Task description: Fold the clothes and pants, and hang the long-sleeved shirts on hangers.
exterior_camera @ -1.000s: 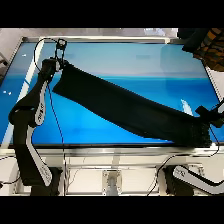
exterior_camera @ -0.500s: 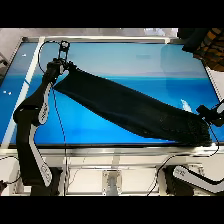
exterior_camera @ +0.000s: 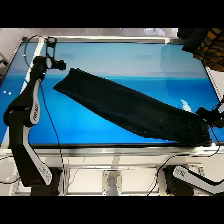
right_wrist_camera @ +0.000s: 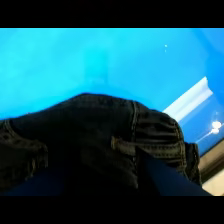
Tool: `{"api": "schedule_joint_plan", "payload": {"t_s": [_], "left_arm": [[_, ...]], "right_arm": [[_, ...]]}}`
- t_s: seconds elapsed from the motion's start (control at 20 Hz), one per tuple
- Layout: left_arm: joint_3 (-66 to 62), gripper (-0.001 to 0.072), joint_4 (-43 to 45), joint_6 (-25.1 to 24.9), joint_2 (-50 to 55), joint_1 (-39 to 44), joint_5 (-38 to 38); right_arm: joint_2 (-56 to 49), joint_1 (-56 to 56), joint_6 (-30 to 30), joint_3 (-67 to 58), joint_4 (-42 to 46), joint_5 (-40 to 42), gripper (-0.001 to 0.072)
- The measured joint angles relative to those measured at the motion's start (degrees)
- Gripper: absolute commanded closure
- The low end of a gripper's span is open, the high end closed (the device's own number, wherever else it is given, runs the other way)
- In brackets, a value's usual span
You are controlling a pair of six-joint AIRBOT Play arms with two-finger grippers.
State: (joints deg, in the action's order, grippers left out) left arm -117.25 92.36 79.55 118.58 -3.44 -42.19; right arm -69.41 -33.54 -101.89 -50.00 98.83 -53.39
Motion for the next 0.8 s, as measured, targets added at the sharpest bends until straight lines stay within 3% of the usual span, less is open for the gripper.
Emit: {"api": "schedule_joint_plan", "payload": {"t_s": [0.3,0.8], "left_arm": [[-0.11,0.0099,-18.53,-3.52,0.2,-8.37,-11.69],[-0.13,0.0099,-29.55,-10.64,4.63,-10.14,-21.99]], "right_arm": [[0.17,0.0,5.11,-0.2,-2.27,-5.73,0.032],[0.17,0.0,9.03,-0.24,-9.38,-10.54,0.0322]]}}
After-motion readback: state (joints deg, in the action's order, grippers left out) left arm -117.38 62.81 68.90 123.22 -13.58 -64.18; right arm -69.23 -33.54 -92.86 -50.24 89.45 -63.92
